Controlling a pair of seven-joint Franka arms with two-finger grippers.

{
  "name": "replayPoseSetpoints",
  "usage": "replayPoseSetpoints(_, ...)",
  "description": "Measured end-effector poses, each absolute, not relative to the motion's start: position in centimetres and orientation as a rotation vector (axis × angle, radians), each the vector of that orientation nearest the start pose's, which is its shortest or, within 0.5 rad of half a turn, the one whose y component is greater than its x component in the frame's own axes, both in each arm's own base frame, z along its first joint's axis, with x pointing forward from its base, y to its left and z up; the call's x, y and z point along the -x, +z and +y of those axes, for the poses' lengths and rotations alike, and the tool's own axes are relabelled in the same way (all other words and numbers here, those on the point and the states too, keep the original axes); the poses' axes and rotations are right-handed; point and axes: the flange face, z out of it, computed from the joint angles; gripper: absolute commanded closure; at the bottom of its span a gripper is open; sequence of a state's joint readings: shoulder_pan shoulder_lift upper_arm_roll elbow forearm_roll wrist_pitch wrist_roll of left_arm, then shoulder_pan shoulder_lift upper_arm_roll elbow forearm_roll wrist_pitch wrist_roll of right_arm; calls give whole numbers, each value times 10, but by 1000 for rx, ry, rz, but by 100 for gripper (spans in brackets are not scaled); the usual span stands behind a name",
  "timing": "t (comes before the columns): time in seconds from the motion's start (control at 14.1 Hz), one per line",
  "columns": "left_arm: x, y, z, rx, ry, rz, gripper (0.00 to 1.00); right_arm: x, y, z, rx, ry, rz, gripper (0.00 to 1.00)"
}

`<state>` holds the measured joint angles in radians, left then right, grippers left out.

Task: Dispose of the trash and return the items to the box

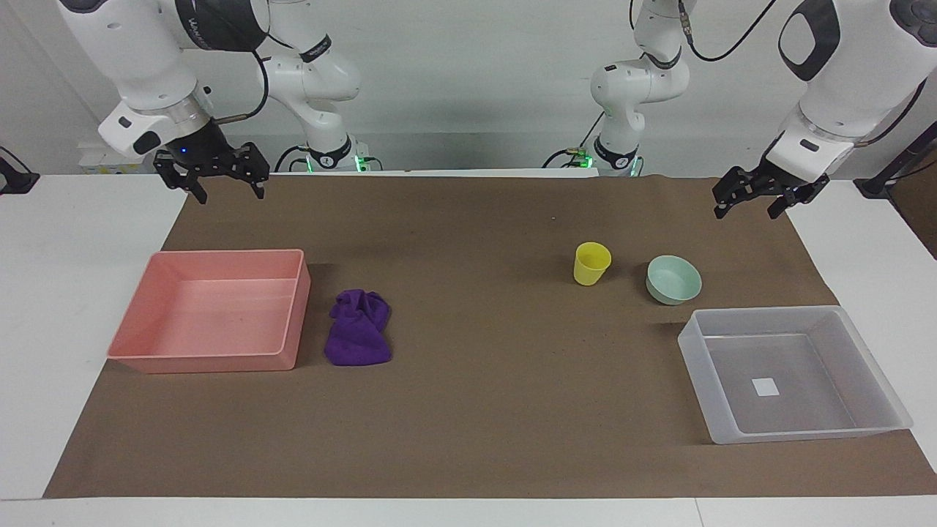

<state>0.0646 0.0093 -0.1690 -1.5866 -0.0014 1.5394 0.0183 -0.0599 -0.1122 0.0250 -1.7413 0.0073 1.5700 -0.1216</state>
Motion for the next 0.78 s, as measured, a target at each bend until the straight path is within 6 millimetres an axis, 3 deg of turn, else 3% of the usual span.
replayPoseSetpoints(0.35, -550, 609, -57, 3135, 89, 194, 0, -519, 602, -15, 3129, 63, -139, 1)
replayPoseSetpoints(0.49, -550, 604, -57, 3134, 92, 192, 0, -528, 590, -4, 3125, 41, -171, 1)
replayPoseSetpoints(0.64, -545, 574, -52, 3131, 26, 169, 0, -549, 562, 20, 3120, 22, -240, 1)
replayPoseSetpoints(0.78, -529, 519, -33, 3123, -46, 114, 0, -572, 526, 49, 3113, 4, -296, 1)
